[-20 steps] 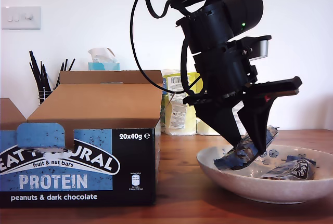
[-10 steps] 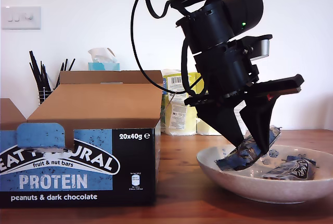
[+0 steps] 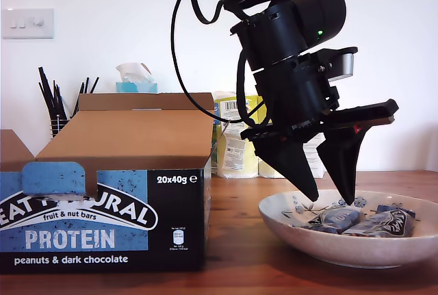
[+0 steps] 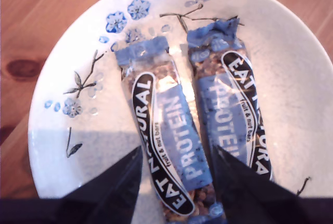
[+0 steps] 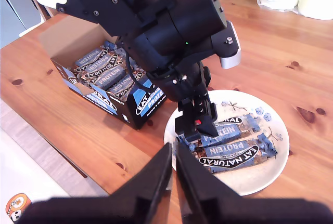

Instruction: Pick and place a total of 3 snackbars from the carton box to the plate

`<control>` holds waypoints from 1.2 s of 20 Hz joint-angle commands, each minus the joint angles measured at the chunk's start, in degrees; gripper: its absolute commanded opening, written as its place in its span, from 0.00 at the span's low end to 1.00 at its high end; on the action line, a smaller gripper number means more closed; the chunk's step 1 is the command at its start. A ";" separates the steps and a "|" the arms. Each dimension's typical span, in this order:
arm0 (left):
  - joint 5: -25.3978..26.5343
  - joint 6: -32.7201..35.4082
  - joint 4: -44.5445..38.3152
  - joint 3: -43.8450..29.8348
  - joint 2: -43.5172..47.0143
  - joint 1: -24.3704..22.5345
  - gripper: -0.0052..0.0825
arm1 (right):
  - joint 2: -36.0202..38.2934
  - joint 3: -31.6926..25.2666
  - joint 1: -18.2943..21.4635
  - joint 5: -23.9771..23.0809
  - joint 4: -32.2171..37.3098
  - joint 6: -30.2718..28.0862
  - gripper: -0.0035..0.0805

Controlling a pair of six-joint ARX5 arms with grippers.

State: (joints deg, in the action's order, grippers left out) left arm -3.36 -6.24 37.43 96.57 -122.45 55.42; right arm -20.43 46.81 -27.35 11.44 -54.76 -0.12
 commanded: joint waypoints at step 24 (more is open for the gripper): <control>2.14 2.19 10.64 11.19 7.78 -0.72 0.03 | -0.04 -0.96 0.26 -1.60 4.33 -5.57 0.03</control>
State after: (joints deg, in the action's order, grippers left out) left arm -1.39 -4.29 48.18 109.93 -115.83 54.96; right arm -20.47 46.81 -27.35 9.89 -50.96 -5.04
